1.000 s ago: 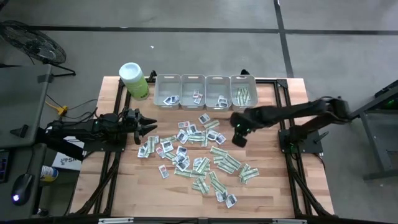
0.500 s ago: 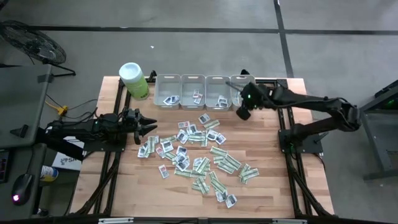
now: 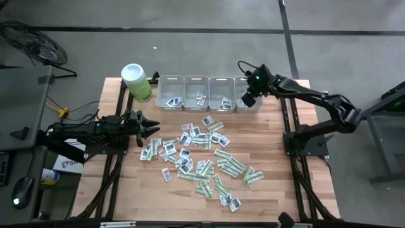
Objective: Pick & Place First Aid Supplies
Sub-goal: Put the bandage into the right gray bin
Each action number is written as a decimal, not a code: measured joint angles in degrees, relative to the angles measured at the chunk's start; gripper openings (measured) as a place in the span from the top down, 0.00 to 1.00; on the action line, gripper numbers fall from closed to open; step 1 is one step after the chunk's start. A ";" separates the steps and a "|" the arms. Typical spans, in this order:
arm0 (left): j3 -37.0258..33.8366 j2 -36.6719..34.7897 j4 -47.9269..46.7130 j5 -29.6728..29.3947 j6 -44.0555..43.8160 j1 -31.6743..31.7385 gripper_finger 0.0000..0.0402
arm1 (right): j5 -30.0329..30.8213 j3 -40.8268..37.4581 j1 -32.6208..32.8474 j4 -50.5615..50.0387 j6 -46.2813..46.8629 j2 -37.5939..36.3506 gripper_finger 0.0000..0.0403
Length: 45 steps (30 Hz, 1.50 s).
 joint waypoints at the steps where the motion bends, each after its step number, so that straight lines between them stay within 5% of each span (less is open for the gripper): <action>1: 0.00 0.01 -0.01 0.00 -0.01 0.01 0.63 | -0.41 0.00 -0.54 0.37 -0.30 0.90 1.00; 17: 0.00 0.01 -0.01 0.00 -0.01 -0.01 0.63 | -4.15 0.00 -2.68 3.18 -0.55 7.56 0.98; 31: -0.02 -0.01 -0.01 0.00 -0.01 0.01 0.63 | -2.61 0.00 -2.68 1.69 2.96 6.36 0.70; 37: 0.00 -0.01 -0.01 0.00 -0.01 0.01 0.63 | -1.40 3.64 -2.59 -10.92 7.50 1.86 0.65; 45: -0.01 -0.01 -0.01 0.00 -0.01 -0.01 0.63 | -10.83 7.04 3.33 -26.23 16.15 -4.97 0.65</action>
